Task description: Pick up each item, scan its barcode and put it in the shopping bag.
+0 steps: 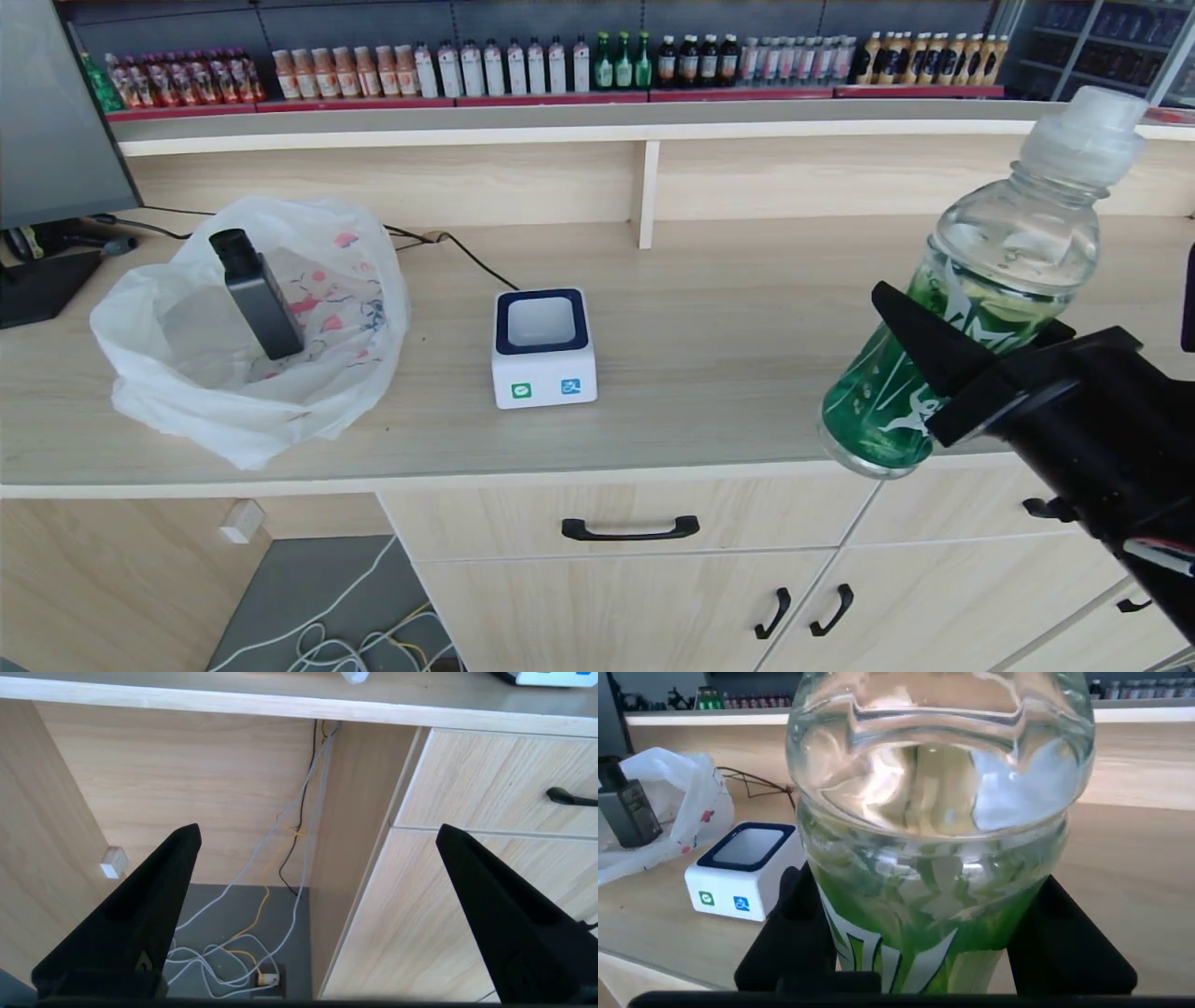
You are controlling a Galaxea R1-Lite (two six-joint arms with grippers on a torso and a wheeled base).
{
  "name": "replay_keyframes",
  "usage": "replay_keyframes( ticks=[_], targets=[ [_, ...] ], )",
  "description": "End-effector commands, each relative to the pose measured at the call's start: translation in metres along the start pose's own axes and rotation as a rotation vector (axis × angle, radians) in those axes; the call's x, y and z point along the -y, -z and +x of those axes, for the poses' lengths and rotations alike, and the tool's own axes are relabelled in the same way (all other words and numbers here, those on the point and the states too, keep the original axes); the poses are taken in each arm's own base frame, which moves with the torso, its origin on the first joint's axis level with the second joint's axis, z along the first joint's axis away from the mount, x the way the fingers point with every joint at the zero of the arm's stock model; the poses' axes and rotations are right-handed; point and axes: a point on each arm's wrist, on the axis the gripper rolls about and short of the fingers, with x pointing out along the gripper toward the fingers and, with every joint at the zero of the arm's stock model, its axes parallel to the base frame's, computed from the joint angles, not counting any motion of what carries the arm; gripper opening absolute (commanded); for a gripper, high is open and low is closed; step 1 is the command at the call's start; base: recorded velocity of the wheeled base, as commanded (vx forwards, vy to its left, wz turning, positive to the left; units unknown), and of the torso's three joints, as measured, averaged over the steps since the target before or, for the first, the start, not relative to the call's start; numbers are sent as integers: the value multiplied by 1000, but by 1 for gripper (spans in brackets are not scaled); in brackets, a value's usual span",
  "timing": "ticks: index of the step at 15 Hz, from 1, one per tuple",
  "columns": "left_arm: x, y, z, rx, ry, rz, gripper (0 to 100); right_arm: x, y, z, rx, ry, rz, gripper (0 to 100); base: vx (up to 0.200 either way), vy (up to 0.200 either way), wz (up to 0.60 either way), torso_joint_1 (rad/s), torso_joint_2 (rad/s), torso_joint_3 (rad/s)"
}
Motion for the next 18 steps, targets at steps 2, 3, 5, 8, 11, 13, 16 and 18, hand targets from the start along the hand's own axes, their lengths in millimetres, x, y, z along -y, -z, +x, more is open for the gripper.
replay_keyframes(
  ticks=[2, 3, 5, 8, 11, 13, 16, 18],
  targets=[
    [0, 0, 0, 0, -2, 0, 100, -3, 22, 30, -47, 22, -21, 0, 0, 0, 0, 0, 0, 0],
    [0, 0, 0, 0, 0, 1, 100, -4, 22, 34, -40, 23, -11, 0, 0, 0, 0, 0, 0, 0],
    [0, 0, 0, 0, -2, -2, 100, -3, 20, 33, -34, 23, -10, 0, 0, 0, 0, 0, 0, 0],
    [0, 0, 0, 0, 0, 0, 100, -4, 18, 32, -22, -28, -10, 0, 0, 200, 0, -3, 1, 1],
    [0, 0, 0, 0, -2, -3, 100, -5, 20, 35, -24, -34, -10, 0, 0, 200, 0, 14, 5, -2],
    [0, 0, 0, 0, -2, -3, 100, -4, 18, 32, -18, -34, -9, 0, 0, 200, 0, 0, 0, 5],
    [0, 0, 0, 0, -2, -3, 100, -2, 15, 26, -20, -35, -11, 0, 0, 200, 0, 12, 1, 1],
    [0, 0, 0, 0, -2, -5, 100, -1, 13, 22, -14, -35, -10, 0, 0, 200, 0, 0, 2, 5]
  ],
)
